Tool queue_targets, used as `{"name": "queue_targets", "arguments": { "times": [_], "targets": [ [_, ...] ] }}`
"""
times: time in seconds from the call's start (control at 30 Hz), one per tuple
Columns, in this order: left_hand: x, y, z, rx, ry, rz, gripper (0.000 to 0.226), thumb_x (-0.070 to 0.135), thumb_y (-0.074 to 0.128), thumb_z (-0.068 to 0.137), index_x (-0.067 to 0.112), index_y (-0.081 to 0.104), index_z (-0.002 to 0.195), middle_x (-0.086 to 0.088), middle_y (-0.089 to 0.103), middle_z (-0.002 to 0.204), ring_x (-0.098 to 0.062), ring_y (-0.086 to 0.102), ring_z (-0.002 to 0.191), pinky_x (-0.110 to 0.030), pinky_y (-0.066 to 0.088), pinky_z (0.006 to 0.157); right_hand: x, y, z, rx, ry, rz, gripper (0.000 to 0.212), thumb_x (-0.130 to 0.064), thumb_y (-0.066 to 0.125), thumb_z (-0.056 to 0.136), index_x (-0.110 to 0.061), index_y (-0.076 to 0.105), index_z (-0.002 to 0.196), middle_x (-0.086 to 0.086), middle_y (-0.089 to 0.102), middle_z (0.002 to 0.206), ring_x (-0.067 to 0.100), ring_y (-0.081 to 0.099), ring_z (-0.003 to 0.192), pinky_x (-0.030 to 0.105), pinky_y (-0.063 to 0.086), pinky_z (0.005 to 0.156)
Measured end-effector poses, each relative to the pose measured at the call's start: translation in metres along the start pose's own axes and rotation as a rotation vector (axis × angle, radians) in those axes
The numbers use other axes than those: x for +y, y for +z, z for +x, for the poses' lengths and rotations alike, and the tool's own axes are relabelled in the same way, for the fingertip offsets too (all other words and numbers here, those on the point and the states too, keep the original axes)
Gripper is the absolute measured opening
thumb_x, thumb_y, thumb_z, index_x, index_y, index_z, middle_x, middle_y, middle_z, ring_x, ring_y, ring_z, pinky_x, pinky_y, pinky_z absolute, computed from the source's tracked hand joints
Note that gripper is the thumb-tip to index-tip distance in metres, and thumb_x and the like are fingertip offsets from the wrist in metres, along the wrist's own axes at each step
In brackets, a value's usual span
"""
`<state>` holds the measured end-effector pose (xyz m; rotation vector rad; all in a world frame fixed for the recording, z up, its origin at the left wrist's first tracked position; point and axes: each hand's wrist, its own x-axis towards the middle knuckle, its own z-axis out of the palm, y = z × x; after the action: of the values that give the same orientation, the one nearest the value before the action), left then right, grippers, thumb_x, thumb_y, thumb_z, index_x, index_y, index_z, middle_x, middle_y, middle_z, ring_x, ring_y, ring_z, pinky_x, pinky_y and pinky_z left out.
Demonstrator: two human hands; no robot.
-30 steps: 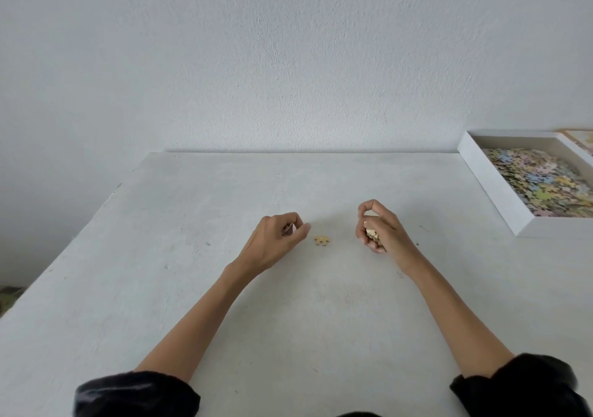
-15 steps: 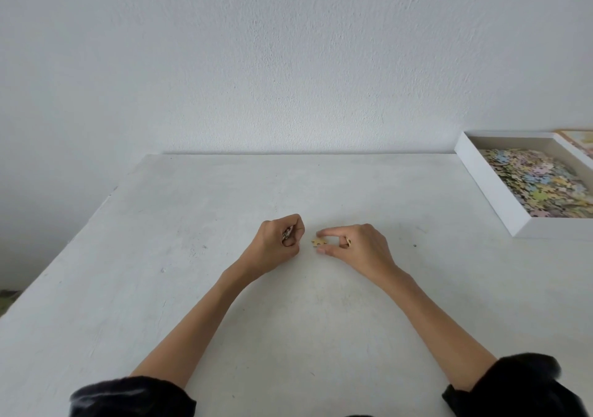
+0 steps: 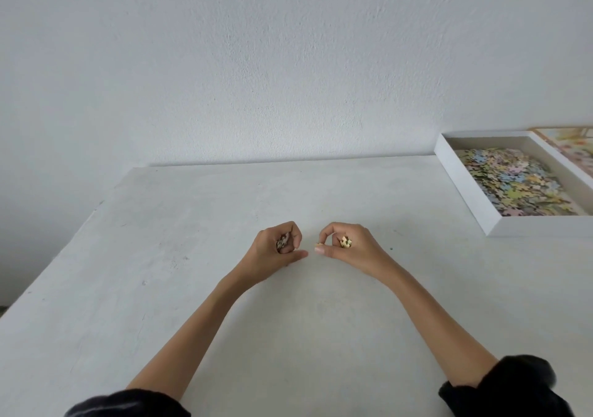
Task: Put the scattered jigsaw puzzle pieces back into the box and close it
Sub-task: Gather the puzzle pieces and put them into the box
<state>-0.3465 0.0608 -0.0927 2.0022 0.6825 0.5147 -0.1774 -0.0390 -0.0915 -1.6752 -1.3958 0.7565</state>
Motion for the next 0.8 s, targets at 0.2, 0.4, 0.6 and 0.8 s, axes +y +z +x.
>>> {"name": "queue_targets", "arguments": {
  "times": [0.2,0.4,0.6,0.8],
  "targets": [
    [0.032,0.034,0.028,-0.013,0.04,-0.052,0.028,0.004,0.069,0.079,0.016,0.047,0.067,0.011,0.031,0.046,-0.007,0.034,0.046,-0.018,0.043,0.052,0.018,-0.065,-0.021,0.142,0.033,0.039,0.015,-0.025,0.071,0.078,-0.025,0.058,0.07,-0.009,0.04,0.045,0.006,0.035,0.047,0.016,0.027,0.047],
    [0.084,0.085,0.076,-0.043,0.132,-0.064,0.027,0.004,0.068,0.08,0.017,0.048,0.067,0.011,0.029,0.046,-0.006,0.033,0.047,-0.017,0.043,0.052,0.03,-0.151,-0.034,0.227,-0.016,0.034,0.009,-0.023,0.069,0.079,-0.02,0.061,0.076,-0.007,0.041,0.05,0.008,0.034,0.048,0.014,0.026,0.047],
    [0.138,0.145,0.137,-0.049,0.226,-0.048,0.025,0.006,0.067,0.081,0.018,0.049,0.069,0.004,0.031,0.05,-0.005,0.034,0.047,-0.016,0.045,0.053,0.06,-0.237,-0.036,0.312,-0.061,-0.03,0.008,-0.021,0.07,0.078,-0.021,0.062,0.076,-0.006,0.044,0.055,0.001,0.044,0.053,0.011,0.036,0.058],
    [0.173,0.207,0.187,-0.066,0.281,-0.057,0.027,0.006,0.067,0.081,0.021,0.049,0.068,0.002,0.035,0.052,-0.009,0.037,0.049,-0.016,0.043,0.054,0.1,-0.299,-0.033,0.315,-0.004,-0.041,0.009,-0.019,0.07,0.078,-0.021,0.062,0.077,-0.005,0.044,0.055,-0.003,0.044,0.048,0.018,0.034,0.062]
  ]
}}
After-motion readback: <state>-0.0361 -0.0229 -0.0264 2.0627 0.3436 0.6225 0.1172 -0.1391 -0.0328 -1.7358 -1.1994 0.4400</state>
